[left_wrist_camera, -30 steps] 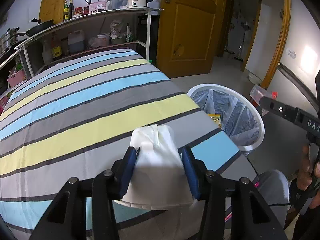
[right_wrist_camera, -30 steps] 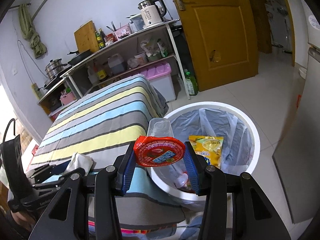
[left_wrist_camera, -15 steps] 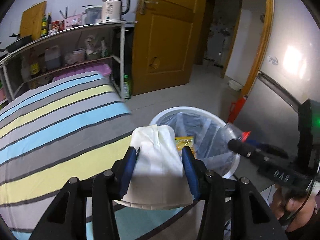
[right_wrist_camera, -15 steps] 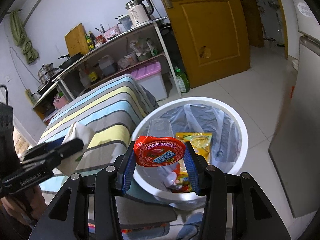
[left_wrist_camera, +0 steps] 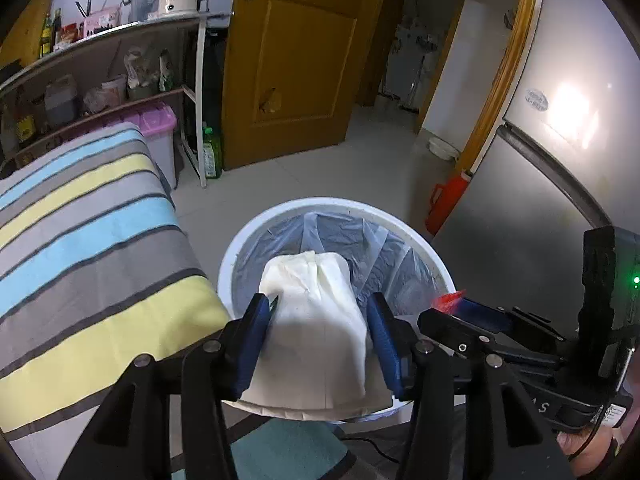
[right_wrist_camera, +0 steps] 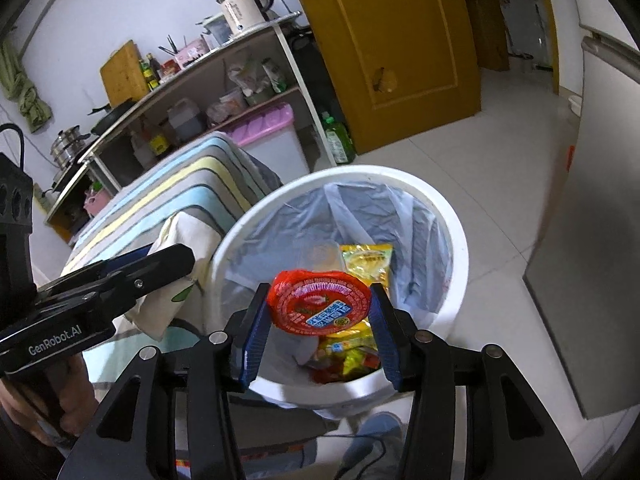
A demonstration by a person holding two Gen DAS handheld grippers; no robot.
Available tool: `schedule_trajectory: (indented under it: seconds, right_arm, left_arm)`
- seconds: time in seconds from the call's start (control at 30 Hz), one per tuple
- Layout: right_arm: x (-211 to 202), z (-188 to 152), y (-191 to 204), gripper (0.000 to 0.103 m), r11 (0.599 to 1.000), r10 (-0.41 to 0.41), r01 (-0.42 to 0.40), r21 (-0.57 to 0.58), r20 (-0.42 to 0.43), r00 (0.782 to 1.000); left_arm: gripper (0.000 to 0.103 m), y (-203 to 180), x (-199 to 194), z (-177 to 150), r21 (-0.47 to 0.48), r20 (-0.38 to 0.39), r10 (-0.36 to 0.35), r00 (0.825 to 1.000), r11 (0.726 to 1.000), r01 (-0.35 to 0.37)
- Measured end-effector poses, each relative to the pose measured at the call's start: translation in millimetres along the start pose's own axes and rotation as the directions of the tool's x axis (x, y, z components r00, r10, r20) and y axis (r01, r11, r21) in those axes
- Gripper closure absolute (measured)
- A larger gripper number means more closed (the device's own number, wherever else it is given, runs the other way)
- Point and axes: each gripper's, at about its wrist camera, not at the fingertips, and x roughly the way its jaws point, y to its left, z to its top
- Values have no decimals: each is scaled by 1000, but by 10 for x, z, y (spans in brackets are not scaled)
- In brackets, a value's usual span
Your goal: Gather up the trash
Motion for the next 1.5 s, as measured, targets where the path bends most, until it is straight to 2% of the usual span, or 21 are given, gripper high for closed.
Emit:
schedule_trajectory:
  seconds: [0.07,0.4,0.5,0.63,1.03,1.5]
  right_arm:
    - [14,-2,-36,49,1000,2,-2,8,-3,1000]
    - [-127,22,-29,48,1000,-3,3,2,31,1000]
    - [-209,24,-12,48,1000,-8,8,-3,44,999]
    - [-326,27,53,48,1000,-17,18,-14,61,998]
    - [-733,-54,518,48,995,3,10,-100,131,991]
    - [-1155,-424,1097,48,977,18,28,-209,216,976]
  left_arm:
    - [50,-4,41,0,0,-8,-4,1000,1000,4]
    - [49,29,-14,-15,-8,3,-17,1000,1000,18]
    - [44,43,-40,-19,-14,22,-27,999,1000,27]
    - [44,84,-91,-45,-32,25,-26,999,999,27]
    - [44,161,-728,-200,-38,136,-18,990,999,23]
    - [44,254,-1416,-614,-45,237,59,970,998,-50]
